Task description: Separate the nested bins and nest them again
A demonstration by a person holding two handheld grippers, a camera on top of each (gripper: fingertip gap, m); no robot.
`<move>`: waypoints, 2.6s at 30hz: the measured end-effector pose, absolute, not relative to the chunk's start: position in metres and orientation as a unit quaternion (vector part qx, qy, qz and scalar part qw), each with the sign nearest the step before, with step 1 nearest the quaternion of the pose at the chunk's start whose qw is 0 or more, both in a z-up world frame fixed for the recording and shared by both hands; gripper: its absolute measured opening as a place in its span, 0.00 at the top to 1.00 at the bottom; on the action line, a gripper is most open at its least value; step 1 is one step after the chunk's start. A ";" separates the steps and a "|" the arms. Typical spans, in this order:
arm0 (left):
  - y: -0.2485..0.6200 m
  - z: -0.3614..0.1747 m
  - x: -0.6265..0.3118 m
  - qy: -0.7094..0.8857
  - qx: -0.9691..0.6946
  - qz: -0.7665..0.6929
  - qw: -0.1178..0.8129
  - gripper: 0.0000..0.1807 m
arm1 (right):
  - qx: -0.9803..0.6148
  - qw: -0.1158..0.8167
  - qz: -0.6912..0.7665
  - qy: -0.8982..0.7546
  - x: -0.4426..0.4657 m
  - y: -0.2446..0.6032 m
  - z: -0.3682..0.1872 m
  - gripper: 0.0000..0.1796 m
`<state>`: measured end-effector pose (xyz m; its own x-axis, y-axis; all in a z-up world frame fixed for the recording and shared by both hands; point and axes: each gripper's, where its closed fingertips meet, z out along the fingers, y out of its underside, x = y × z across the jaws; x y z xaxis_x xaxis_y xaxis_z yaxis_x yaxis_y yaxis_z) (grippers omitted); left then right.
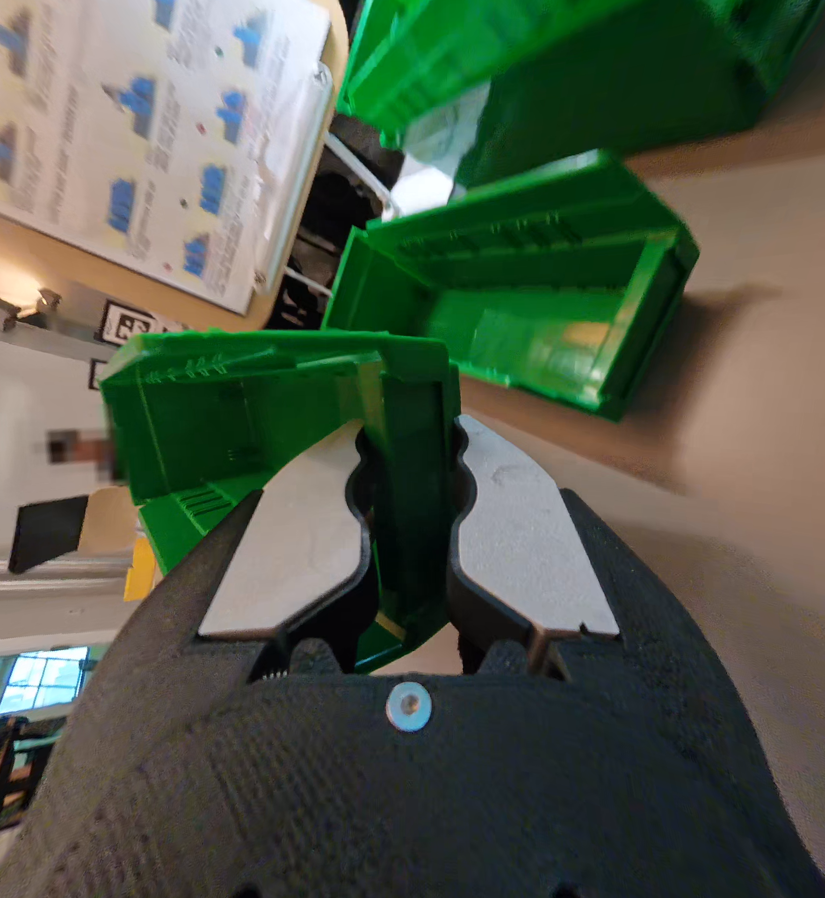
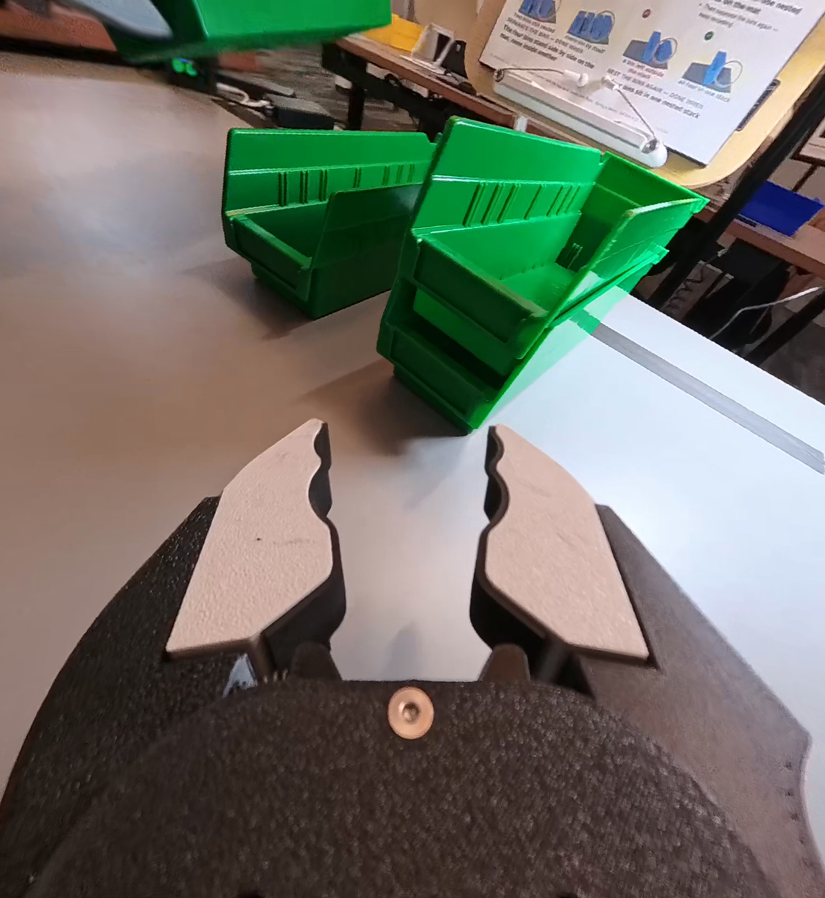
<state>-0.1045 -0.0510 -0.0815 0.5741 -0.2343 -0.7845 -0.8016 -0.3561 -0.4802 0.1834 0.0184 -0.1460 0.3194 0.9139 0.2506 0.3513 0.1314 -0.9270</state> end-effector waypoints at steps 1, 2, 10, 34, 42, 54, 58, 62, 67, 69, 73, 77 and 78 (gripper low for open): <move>-0.047 -0.069 -0.096 0.346 -0.756 0.311 0.460 0.83 | -0.613 0.542 0.258 -0.514 0.183 0.022 -0.146 0.66; -0.043 -0.057 -0.086 0.354 -0.750 0.311 0.464 0.83 | -0.624 0.544 0.250 -0.503 0.183 0.029 -0.146 0.65; 0.003 0.004 -0.008 0.404 -0.710 0.323 0.477 0.83 | -0.667 0.569 0.268 -0.399 0.158 0.098 -0.122 0.76; 0.044 -0.002 0.044 0.441 -0.704 0.316 0.458 0.83 | -0.636 0.575 0.262 -0.443 0.095 0.110 -0.121 0.95; 0.045 -0.011 0.053 0.454 -0.710 0.308 0.442 0.83 | -0.626 0.567 0.282 -0.455 0.072 0.082 -0.122 0.96; 0.058 -0.055 0.054 0.479 -0.735 0.296 0.378 0.83 | -0.627 0.554 0.320 -0.444 0.110 0.036 -0.098 0.58; 0.061 -0.076 0.049 0.492 -0.743 0.304 0.337 0.83 | -0.631 0.559 0.330 -0.426 0.133 0.031 -0.093 0.57; 0.062 -0.083 0.051 0.497 -0.745 0.299 0.330 0.80 | -0.631 0.578 0.327 -0.402 0.153 0.032 -0.086 0.57; 0.056 -0.086 0.062 0.507 -0.747 0.262 0.342 0.77 | -0.633 0.592 0.306 -0.393 0.164 0.033 -0.086 0.55; 0.053 -0.081 0.065 0.501 -0.748 0.244 0.360 0.74 | -0.636 0.589 0.306 -0.394 0.165 0.032 -0.088 0.55; 0.033 -0.059 0.075 0.479 -0.755 0.159 0.419 0.73 | -0.637 0.588 0.295 -0.402 0.165 0.030 -0.093 0.55; 0.010 -0.032 0.056 0.420 -0.763 0.087 0.484 0.73 | -0.630 0.590 0.283 -0.417 0.159 0.027 -0.093 0.55; 0.006 -0.030 0.044 0.402 -0.768 0.082 0.492 0.72 | -0.629 0.589 0.283 -0.422 0.157 0.026 -0.093 0.55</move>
<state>0.0439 0.0062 -0.0303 0.6631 -0.5367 -0.5218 -0.6983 -0.1924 -0.6895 0.1570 0.0257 -0.0929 0.4841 0.8638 0.1400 0.1968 0.0484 -0.9792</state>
